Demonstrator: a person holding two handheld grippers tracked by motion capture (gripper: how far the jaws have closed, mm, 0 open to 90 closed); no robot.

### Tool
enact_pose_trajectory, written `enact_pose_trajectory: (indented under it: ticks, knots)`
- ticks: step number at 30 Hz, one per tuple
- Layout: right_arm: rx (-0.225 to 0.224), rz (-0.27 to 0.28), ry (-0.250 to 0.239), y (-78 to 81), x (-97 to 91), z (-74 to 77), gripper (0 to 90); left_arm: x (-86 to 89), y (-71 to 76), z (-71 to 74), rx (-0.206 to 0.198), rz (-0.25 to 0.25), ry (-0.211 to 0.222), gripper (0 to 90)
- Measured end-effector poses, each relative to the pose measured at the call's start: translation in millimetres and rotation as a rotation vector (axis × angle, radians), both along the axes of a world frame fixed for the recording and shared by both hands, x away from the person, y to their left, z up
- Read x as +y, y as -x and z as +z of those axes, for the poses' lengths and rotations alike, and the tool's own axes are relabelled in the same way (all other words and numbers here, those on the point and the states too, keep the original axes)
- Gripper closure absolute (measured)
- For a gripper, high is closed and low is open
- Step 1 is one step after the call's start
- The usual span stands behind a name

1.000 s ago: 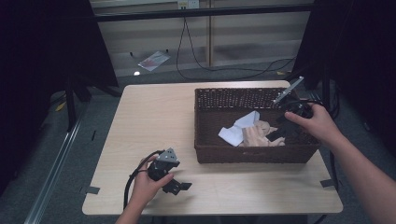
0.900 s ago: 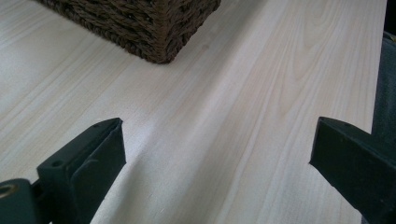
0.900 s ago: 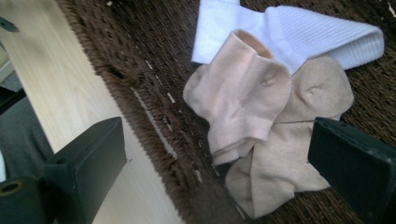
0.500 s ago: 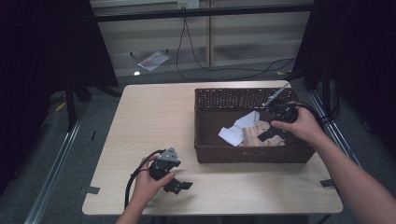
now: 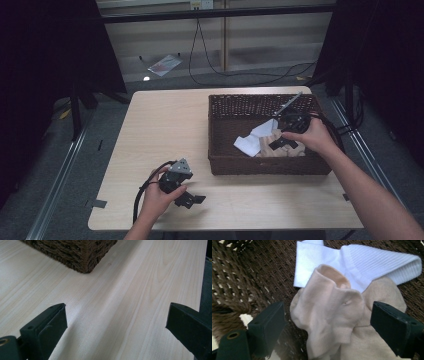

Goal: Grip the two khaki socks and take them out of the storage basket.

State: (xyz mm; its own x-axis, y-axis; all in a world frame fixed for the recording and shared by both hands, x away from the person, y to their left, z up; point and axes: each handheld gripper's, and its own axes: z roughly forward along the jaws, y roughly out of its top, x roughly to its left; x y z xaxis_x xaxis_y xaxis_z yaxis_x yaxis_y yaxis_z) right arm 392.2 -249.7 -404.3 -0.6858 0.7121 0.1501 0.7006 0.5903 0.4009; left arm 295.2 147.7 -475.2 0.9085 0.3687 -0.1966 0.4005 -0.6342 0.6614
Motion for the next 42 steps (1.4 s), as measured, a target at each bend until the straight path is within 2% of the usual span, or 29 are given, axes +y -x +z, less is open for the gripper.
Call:
enact_pose_trajectory:
  ticks: [10,19,28,31,34,35,36,37,38,40,42]
  knots:
    - [0.002,-0.02,-0.009,-2.2,4.7,-5.3,13.9,-0.7,-0.4,-1.1,0.0,-0.004,-0.012,2.9]
    - [-0.014,-0.021,-0.01,-1.9,9.4,-9.2,18.1,-1.7,-0.3,-1.7,0.005,0.002,0.002,2.9]
    - [-0.009,-0.019,-0.015,-3.1,15.9,-13.7,20.9,-1.2,-0.5,-2.0,0.01,0.002,0.004,2.9]
    - [-0.011,-0.018,0.001,-3.9,19.3,-15.6,22.4,-1.0,-0.5,-1.9,0.011,0.002,-0.001,2.9]
    - [-0.015,-0.046,0.006,-6.0,18.2,-15.7,31.1,-1.0,-0.5,-2.2,0.012,0.003,0.005,2.9]
    - [-0.015,-0.046,0.006,-6.0,18.2,-15.7,31.1,-1.0,-0.5,-2.2,0.012,0.003,0.005,2.9]
    - [-0.022,-0.044,0.014,-6.0,17.7,-15.4,48.6,-0.3,-0.8,-1.6,0.013,0.004,-0.002,2.9]
    - [-0.029,-0.049,0.017,-6.0,17.6,-15.1,53.6,-0.3,-0.9,-1.6,0.012,0.004,0.001,2.9]
    - [-0.031,-0.049,0.017,-5.9,17.6,-14.7,66.5,0.2,-1.1,-1.3,0.008,0.001,-0.005,2.9]
    - [-0.03,-0.037,0.018,-5.8,16.7,-13.1,84.5,0.2,-0.3,-1.0,0.011,0.007,-0.004,2.9]
    - [-0.017,-0.041,0.014,-5.7,15.5,-11.2,88.0,1.0,-0.6,-0.7,0.004,0.001,-0.003,2.9]
